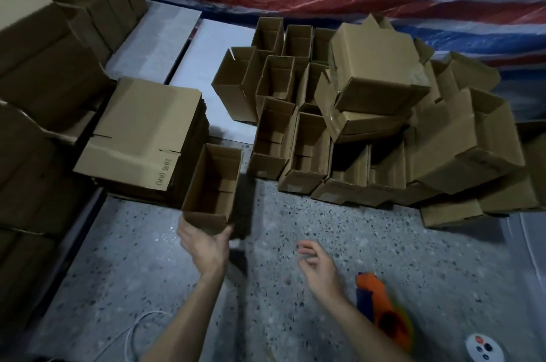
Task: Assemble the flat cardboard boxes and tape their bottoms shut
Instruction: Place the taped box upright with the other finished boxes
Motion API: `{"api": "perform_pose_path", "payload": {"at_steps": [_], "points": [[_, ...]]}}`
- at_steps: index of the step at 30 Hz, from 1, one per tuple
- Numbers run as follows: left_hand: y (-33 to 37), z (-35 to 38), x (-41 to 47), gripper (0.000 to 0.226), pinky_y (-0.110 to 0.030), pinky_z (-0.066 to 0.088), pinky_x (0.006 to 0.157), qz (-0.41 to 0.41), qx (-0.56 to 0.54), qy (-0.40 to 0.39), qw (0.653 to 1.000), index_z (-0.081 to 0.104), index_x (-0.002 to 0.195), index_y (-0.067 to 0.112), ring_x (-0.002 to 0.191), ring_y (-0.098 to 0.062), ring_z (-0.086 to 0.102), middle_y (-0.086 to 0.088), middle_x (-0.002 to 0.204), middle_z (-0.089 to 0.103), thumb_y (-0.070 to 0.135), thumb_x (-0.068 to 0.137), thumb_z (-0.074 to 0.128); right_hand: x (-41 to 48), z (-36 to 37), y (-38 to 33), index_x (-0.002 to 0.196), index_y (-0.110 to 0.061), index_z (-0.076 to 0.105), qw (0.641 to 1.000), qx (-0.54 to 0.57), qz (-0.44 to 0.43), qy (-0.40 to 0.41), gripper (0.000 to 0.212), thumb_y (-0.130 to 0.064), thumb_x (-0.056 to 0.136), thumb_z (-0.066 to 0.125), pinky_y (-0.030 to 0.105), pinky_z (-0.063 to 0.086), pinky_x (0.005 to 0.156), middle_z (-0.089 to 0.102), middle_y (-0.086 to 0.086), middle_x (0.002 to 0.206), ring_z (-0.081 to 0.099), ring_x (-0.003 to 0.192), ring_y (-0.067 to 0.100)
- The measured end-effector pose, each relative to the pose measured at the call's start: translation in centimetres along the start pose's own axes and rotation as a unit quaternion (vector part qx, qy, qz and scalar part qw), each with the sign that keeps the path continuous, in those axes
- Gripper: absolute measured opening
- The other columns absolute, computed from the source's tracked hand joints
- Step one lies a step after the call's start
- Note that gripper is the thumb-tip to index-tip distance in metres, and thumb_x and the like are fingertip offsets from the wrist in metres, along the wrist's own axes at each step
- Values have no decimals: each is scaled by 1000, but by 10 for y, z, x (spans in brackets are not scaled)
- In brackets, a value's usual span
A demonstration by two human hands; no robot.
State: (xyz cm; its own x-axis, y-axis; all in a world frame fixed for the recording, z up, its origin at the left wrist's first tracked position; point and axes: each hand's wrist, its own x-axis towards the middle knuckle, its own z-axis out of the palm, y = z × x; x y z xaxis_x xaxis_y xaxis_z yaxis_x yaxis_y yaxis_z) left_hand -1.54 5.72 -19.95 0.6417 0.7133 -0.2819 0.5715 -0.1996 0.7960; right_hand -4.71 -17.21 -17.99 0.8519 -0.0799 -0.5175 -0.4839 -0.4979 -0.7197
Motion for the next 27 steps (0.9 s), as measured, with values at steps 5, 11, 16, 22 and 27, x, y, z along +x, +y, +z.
{"api": "perform_pose_path", "payload": {"at_steps": [5,11,16,22,27], "points": [[18,25,41,115,-55,31,117,-33,-5,-22,999,18,155,8,144,-38,32,-14,156,31,14,67,91,2,-3,-13,114,-30,62,1000,21,11,17,21,-15,98,62,13,51,73,66,-14,108,64,96,2],[63,62,83,119,-49,34,115,-38,-1,-65,997,9,157,5,140,-40,37,-18,156,28,10,69,90,2,-7,-20,115,-16,65,998,52,23,33,19,-9,97,62,39,58,88,68,3,108,66,101,18],[80,66,110,106,-39,21,123,-50,-39,-105,992,-3,157,1,147,-39,23,-22,162,11,-5,81,72,4,-11,-18,112,-19,65,997,56,37,38,16,-12,98,61,44,59,86,68,1,108,68,99,20],[58,29,102,86,-26,41,101,-16,-69,-141,987,33,151,10,118,-14,53,0,132,54,1,78,78,4,-10,-13,110,-21,65,997,63,17,48,15,-13,97,63,20,54,65,71,0,99,70,84,12],[35,-1,90,33,-12,48,77,8,-62,-98,993,63,120,18,101,-13,62,9,109,63,19,89,74,5,-2,-11,107,-22,67,996,77,11,44,14,-13,97,63,26,54,64,72,2,92,70,76,15]]}}
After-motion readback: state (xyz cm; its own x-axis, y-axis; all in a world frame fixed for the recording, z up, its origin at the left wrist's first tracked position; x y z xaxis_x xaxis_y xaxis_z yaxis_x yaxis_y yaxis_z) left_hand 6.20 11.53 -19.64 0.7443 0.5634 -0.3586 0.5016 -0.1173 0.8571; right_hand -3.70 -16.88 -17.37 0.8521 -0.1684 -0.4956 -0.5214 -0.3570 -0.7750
